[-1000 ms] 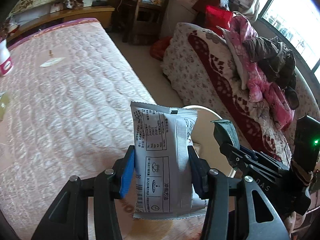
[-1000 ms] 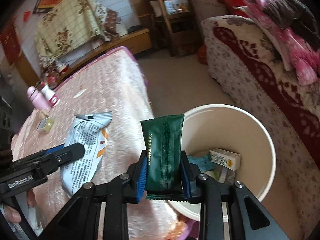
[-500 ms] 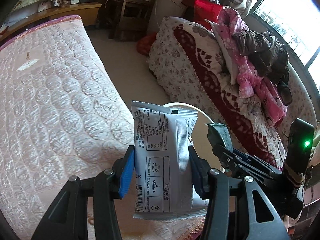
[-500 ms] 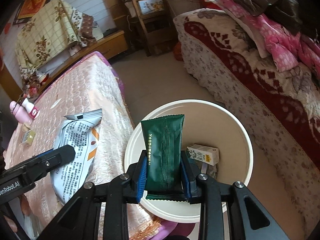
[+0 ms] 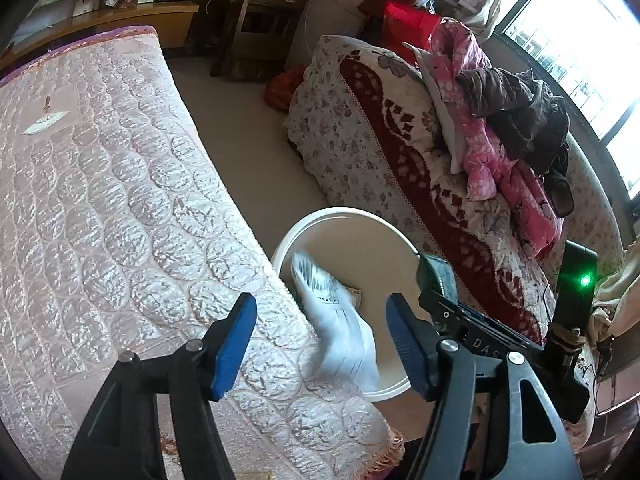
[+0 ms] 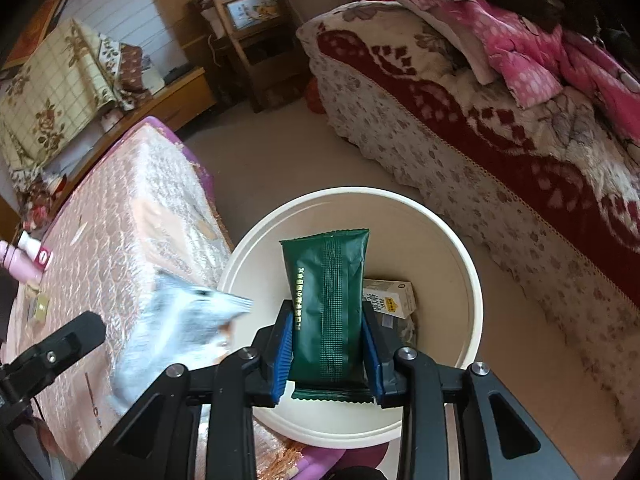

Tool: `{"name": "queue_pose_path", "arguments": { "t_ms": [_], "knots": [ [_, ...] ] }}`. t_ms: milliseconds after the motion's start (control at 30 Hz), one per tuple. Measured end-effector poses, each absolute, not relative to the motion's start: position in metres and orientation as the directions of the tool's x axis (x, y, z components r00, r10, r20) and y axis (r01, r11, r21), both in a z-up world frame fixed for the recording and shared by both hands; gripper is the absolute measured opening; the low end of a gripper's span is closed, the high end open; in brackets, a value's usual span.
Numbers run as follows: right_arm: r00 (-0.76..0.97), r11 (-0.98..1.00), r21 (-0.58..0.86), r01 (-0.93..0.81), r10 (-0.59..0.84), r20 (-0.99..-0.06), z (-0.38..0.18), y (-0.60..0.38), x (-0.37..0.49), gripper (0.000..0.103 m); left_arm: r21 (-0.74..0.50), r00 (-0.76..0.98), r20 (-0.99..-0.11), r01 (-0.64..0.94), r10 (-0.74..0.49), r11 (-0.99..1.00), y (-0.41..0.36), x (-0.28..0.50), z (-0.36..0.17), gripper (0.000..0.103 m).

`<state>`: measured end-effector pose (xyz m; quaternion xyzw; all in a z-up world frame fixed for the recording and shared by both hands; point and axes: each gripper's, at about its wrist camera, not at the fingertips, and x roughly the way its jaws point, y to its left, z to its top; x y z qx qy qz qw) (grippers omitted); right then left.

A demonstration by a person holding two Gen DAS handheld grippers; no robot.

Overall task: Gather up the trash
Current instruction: 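Open both grippers to drop the wrapper and packet into the bucket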

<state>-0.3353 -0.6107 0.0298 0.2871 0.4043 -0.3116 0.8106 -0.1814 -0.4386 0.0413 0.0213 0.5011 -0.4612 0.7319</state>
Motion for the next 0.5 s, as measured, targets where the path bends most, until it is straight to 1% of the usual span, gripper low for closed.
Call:
{"name": "queue_pose_path", "arguments": {
  "t_ms": [33, 67, 100, 500],
  "knots": [
    [0.479, 0.641, 0.213, 0.737, -0.273, -0.834, 0.030, -0.611, -0.335, 0.044, -0.429, 0.073, -0.754, 0.697, -0.652, 0.575, -0.438, -0.181, 0.041, 0.068],
    [0.483, 0.641, 0.219, 0.735, -0.268, -0.834, 0.030, -0.610, -0.335, 0.062, -0.427, 0.075, -0.756, 0.696, -0.650, 0.577, -0.437, -0.181, 0.041, 0.068],
    [0.492, 0.643, 0.229, 0.731, -0.264, -0.830, 0.030, -0.610, -0.335, 0.067, -0.424, 0.077, -0.758, 0.696, -0.648, 0.579, -0.436, -0.180, 0.040, 0.068],
    [0.493, 0.682, 0.219, 0.698, -0.235, -0.838, 0.028, -0.598, -0.320, 0.067, -0.361, 0.158, -0.768, 0.693, -0.620, 0.624, -0.408, -0.173, 0.043, 0.068]
  ]
}}
